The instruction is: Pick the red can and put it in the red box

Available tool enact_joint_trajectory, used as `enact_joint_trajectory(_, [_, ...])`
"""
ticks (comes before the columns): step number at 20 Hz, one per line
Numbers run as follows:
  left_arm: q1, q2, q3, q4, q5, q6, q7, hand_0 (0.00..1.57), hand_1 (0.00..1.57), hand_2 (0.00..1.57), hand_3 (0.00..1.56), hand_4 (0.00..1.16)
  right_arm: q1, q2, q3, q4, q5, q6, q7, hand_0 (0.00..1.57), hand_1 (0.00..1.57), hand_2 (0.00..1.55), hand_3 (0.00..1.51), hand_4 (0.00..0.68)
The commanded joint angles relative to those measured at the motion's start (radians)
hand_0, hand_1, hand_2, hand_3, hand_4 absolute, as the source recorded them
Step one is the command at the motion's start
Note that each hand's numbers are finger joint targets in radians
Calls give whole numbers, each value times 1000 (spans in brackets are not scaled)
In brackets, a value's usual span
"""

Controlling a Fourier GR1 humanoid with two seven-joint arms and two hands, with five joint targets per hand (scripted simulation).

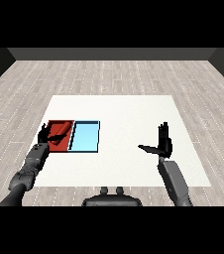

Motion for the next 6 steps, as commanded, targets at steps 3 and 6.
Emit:
enact_joint_trajectory(3, [45,-29,87,-169,103,-160,-237,223,223,0,0,0,40,-3,11,-30,-9,65,-43,0,0,0,0,0])
enact_joint_trajectory(6, [75,-75,78,-275,120,-224,-303,0,0,0,0,0,25,-23,18,-41,-2,84,-23,0,0,0,0,0])
